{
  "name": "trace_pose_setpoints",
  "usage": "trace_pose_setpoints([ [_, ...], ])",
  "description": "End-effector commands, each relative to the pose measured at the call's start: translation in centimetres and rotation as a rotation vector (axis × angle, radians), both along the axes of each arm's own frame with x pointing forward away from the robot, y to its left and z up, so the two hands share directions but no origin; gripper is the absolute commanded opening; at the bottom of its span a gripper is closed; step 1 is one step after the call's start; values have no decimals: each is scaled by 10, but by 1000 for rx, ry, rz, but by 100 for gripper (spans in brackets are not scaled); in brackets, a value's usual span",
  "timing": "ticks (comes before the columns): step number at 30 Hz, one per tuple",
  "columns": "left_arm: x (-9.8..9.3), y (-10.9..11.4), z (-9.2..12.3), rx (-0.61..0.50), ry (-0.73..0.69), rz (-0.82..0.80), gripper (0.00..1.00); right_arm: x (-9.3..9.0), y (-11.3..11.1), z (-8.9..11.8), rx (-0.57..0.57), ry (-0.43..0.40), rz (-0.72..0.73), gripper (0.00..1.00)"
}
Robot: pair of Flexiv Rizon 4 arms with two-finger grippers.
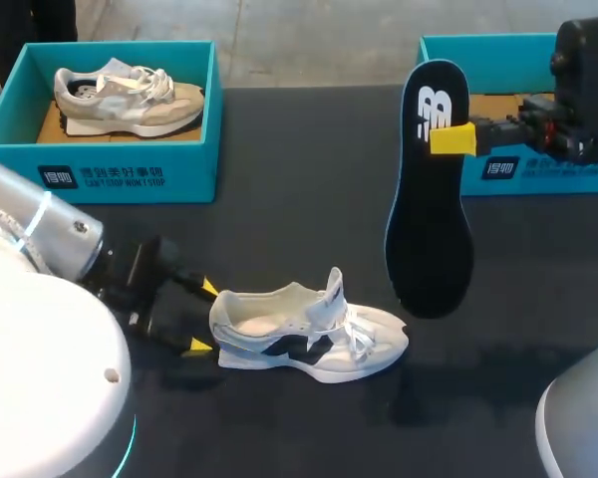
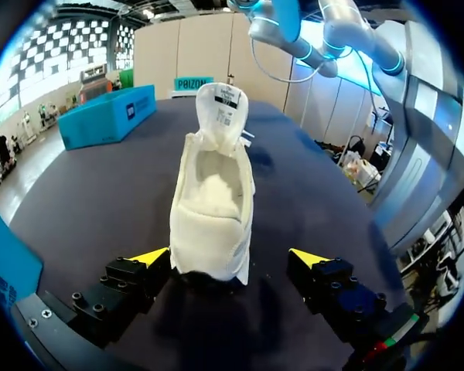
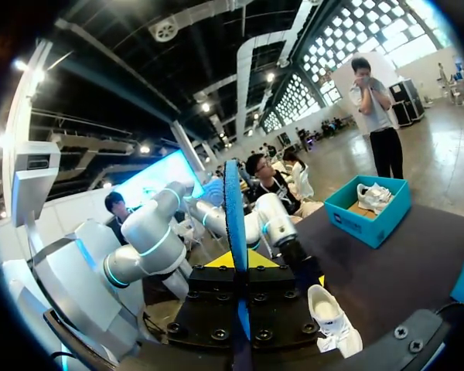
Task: Take the shoe out of the shoebox, open the shoe tongue, remove and reinsert the insole, then place the shoe into the shoebox
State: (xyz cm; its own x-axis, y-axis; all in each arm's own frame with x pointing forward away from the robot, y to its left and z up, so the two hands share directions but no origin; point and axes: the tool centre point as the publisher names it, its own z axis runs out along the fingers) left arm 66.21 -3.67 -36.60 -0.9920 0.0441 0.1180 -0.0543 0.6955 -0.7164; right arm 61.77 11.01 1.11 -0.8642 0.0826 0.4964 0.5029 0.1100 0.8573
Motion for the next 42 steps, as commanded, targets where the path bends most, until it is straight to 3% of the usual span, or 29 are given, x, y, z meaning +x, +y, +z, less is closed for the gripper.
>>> trace_pose_setpoints([
  [1,11,6,2,209,52,-42,100,3,2,0,-2,2,3,0],
  [8,18,8,6,448,-3,-106,100,3,2,0,-2,2,3,0],
  [22,17,-8,11,697,-76,-180,100,3,2,0,-2,2,3,0],
  [36,14,-10,11,727,-75,-177,100,3,2,0,-2,2,3,0],
  [42,19,-25,37,675,-117,-163,100,3,2,0,-2,2,3,0],
])
